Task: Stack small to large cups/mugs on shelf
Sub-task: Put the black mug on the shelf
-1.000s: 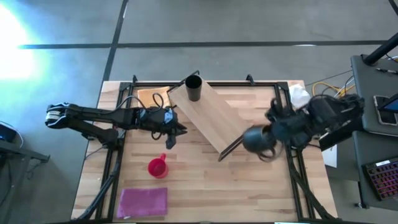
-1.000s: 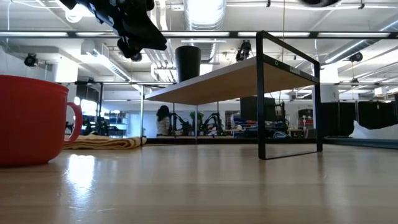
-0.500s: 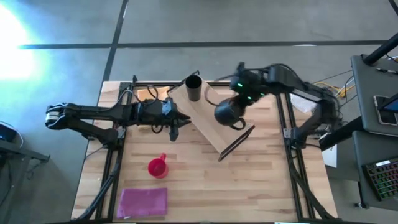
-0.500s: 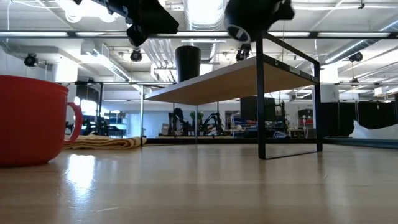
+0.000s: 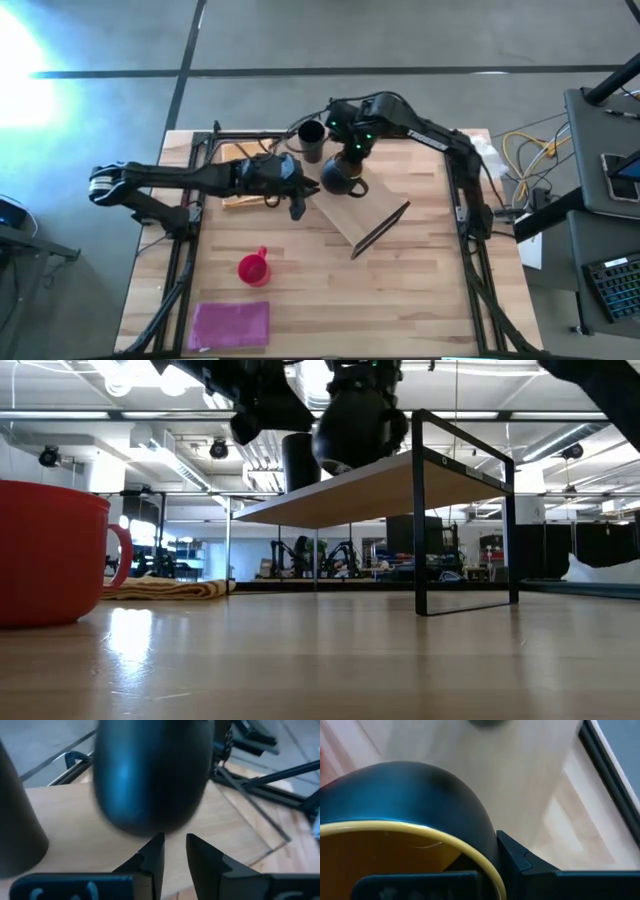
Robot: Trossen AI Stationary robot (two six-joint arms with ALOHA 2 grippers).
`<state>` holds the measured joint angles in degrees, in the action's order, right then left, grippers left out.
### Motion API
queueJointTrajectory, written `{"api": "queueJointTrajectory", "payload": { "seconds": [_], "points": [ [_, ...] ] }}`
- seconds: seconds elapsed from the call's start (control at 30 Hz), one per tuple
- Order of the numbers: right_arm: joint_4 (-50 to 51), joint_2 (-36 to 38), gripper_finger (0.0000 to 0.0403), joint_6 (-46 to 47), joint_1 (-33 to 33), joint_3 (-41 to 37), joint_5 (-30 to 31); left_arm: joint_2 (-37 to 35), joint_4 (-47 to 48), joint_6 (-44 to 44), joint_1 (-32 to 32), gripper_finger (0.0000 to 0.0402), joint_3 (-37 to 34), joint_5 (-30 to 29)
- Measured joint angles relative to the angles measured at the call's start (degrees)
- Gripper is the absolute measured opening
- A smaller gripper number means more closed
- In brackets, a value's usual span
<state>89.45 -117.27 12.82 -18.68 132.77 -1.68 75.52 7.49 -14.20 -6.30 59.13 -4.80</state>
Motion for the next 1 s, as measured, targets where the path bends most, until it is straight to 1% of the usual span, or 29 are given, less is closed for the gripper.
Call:
{"api": "queueJointTrajectory", "payload": {
  "seconds": [0.1, 0.2, 0.47, 0.73, 1.0],
  "points": [
    [1.7, -2.0, 0.0013, -0.5, 0.0, 2.3, -1.1, 2.7, 1.0, 0.6, -0.1, 0.0066, 2.1, 0.0],
    [1.7, -2.5, 0.0013, -0.7, 0.0, 1.5, -1.0, 4.3, 1.5, 0.6, -0.1, 0.0066, 2.6, -0.1],
    [0.6, -2.2, 0.0015, -0.5, 0.3, -0.2, -0.8, 4.4, 2.3, 1.2, -0.1, 0.0066, 2.6, 0.1],
    [-0.2, -2.3, 0.0064, -0.5, 0.5, -2.7, -0.7, 4.7, 1.5, 1.3, -0.1, 0.0066, 2.4, 0.1],
    [-0.2, -2.3, 0.0088, -0.6, 0.5, -2.4, -0.2, 6.6, 1.8, 1.2, -0.1, 0.0066, 2.4, 0.0]
  ]
}}
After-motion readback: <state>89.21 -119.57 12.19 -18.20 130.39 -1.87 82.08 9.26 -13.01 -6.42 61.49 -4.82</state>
